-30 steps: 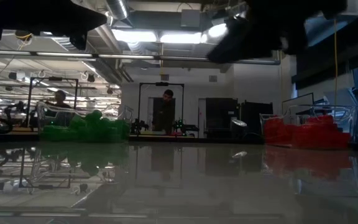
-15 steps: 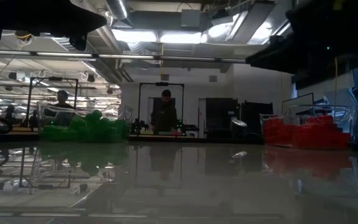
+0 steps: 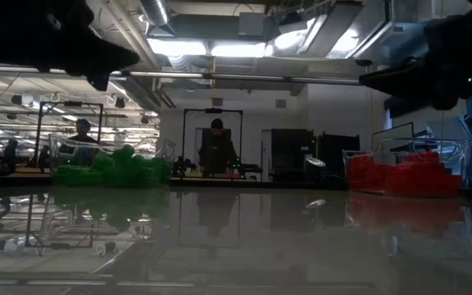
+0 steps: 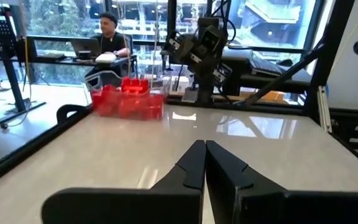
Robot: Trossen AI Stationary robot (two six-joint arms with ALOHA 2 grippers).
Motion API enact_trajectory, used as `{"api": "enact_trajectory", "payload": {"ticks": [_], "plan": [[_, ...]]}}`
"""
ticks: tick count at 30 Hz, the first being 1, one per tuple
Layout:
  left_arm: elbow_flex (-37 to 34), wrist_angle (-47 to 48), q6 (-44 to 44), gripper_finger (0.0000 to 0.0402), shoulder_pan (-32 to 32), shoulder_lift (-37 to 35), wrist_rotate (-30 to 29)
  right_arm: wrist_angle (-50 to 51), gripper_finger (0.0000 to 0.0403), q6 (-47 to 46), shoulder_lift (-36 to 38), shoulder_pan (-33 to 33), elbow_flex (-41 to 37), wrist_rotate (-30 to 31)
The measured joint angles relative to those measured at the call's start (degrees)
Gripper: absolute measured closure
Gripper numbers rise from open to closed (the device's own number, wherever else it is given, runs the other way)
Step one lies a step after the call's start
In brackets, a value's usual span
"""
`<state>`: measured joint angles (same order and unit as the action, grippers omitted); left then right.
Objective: Sort blocks
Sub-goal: Return to Home Position
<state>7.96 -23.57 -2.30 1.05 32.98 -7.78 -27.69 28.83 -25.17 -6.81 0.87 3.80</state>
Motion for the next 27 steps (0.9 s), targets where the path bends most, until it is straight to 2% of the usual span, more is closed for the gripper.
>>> {"api": "enact_trajectory", "payload": {"ticks": [3, 10, 27], "plan": [[-2.02, 0.11, -0.27, 0.0400, -0.42, -1.89, 0.12, 5.68, 0.0242, -0.51, 4.73, 0.00, -0.03, 2.79], [-7.46, 0.66, -0.20, 0.0399, -0.31, -10.07, 0.12, 14.80, 0.0242, -3.47, 12.95, 0.04, -0.07, 1.48], [-7.40, 16.00, -0.43, 0.0398, -0.36, -28.06, -0.30, 25.74, 0.0242, -3.62, 24.98, 0.04, -0.16, 1.56]]}}
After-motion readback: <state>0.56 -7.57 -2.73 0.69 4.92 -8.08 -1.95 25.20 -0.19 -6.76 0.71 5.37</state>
